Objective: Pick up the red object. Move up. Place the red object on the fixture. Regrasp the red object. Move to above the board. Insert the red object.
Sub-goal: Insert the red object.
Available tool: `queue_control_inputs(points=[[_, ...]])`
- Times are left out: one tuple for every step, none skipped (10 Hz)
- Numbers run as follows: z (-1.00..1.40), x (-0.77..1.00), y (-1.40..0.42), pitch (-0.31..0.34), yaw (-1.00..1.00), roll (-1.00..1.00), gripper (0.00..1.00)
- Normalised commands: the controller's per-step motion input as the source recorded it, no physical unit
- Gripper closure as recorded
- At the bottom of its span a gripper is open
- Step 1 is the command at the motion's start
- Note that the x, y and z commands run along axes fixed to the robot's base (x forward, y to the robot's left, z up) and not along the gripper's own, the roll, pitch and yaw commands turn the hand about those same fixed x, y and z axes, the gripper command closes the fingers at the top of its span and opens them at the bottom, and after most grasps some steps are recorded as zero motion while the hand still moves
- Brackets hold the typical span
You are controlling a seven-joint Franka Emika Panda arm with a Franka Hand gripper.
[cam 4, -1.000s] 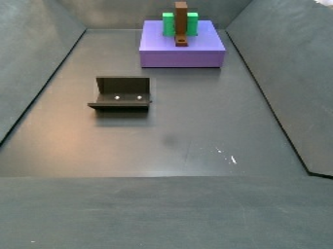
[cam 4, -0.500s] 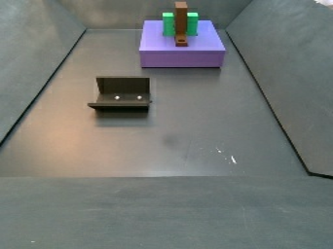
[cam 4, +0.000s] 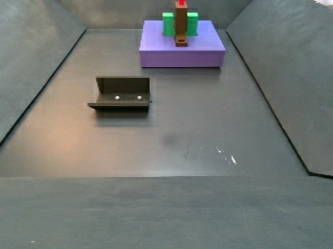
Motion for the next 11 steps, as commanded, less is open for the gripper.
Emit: queue_control_inputs(points=[[-0.63,-0.09,0.0,-0.063,-0.05,0.16,1.0],[-0.55,0.0,0.0,0.0,-0.1,0.1,1.0],[-0.49,0.0,0.0,0.044,-0.11,0.11,1.0],[-0.43,0.03,-0.02,0.087,-0.13,0.14,1.0],[-0.38,0.13,-0.04,0.151,-0.15,0.17,1.0],[-0.33,0.13,-0.03,0.126,-0.17,0.13,1.0],[-0.17,0.05,0.0,0.029,-0.04,0.0,1.0],[-0.13,0.0,0.0,0.0,0.0,0.0,1.0],[-0.17,0.0,0.0,0.0,0.0,0.0,1.0],[-0.19,0.01,0.0,0.0,0.0,0.0,1.0],[-0.25,0.07,0.0,0.0,0.0,-0.08,1.0]])
